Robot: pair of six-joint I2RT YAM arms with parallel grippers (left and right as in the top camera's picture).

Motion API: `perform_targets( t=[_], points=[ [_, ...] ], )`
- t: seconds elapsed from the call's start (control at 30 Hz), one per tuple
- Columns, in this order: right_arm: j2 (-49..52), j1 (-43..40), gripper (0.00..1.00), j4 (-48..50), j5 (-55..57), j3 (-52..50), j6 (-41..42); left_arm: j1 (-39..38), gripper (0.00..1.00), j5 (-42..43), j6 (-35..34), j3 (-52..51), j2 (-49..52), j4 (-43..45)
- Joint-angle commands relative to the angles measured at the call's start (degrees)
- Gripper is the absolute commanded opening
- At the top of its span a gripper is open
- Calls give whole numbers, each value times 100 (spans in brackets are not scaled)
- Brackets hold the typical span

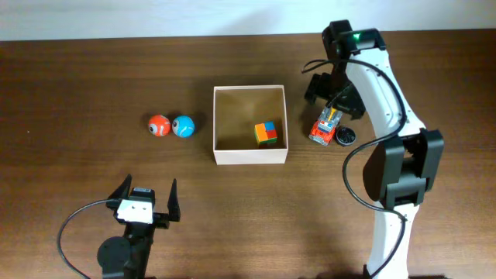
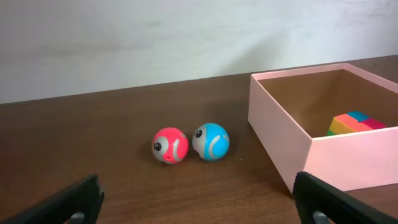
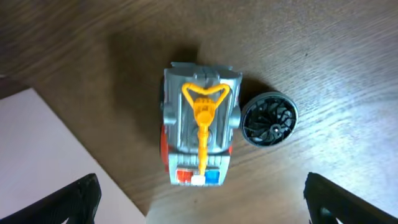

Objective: Pack container
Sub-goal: 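Move the right gripper over the red fire truck and grasp it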

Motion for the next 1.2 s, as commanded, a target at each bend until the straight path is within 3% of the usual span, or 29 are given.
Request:
perform_targets(
  t=[0.0, 0.53, 0.93, 1.17],
  points=[
    [7, -107, 99, 129, 28, -199, 111, 35, 99, 59, 94, -13, -7, -20],
    [7, -101, 99, 859, -254, -835, -496, 35, 99, 57, 94, -13, -7, -20],
    [9, -103, 100, 1355, -254, -1366, -494, 35, 99, 59, 94, -13, -7, -17],
    [7, -127, 90, 1405, -254, -1373, -494, 35, 99, 59, 94, -13, -7, -20]
  ],
)
